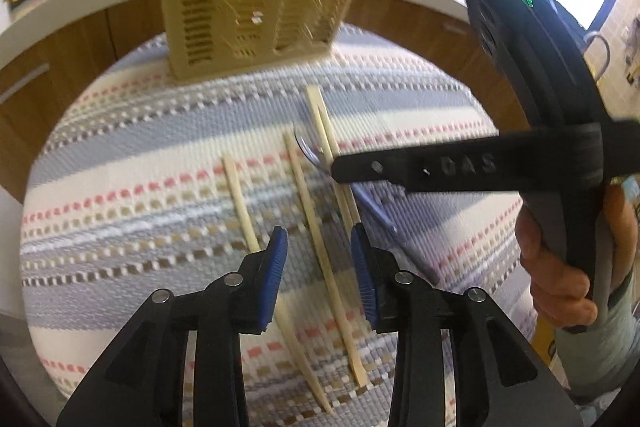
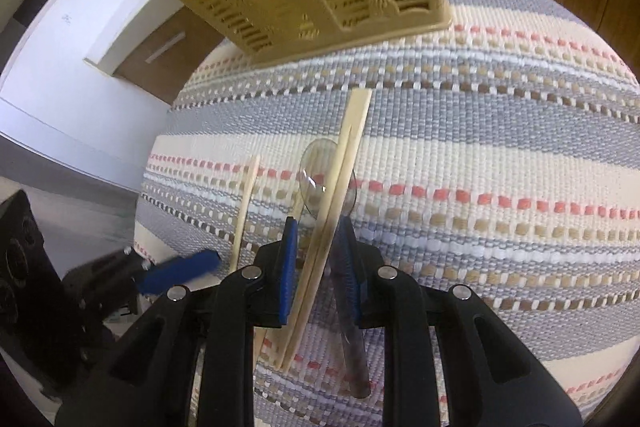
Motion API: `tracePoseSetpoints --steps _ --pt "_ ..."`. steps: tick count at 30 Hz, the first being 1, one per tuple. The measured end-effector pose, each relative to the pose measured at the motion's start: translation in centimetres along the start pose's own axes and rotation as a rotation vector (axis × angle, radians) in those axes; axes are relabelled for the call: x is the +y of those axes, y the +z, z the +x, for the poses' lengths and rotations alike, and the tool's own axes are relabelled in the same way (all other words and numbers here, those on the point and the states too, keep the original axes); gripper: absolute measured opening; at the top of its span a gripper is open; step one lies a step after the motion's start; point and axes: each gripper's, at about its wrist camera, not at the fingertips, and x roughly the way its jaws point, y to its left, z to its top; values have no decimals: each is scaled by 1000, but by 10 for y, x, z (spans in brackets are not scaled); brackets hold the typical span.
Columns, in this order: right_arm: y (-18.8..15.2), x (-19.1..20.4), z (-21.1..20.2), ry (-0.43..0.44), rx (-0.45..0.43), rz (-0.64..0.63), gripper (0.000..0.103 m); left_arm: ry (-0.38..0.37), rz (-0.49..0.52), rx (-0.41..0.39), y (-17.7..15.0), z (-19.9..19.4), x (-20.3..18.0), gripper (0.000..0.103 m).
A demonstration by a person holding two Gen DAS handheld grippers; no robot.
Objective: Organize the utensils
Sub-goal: 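Grasp a wooden chopstick with the left tool while the right tool grasps another chopstick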
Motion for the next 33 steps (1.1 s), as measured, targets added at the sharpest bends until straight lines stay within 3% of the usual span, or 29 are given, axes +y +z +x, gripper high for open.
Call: tracePoseSetpoints --steps 8,14,18,24,29,31,33 --pt "3 16 15 -79 0 -11 19 58 -1 67 -6 21 -5 30" --pt "1 40 33 -159 -8 -62 17 95 21 63 -4 25 -10 30" --pt "-3 42 37 -156 -16 -55 11 129 47 67 -1 32 -16 29" --pt "-8 35 27 -154 -42 -39 10 121 37 80 6 38 -14 29" --pt "-11 24 16 -143 -66 -16 10 149 124 155 14 45 -23 31" --pt "-12 19 11 -138 -75 -12 10 182 163 188 19 49 -28 27" --pt "-11 16 5 -132 -86 -8 10 212 168 206 25 54 -28 12"
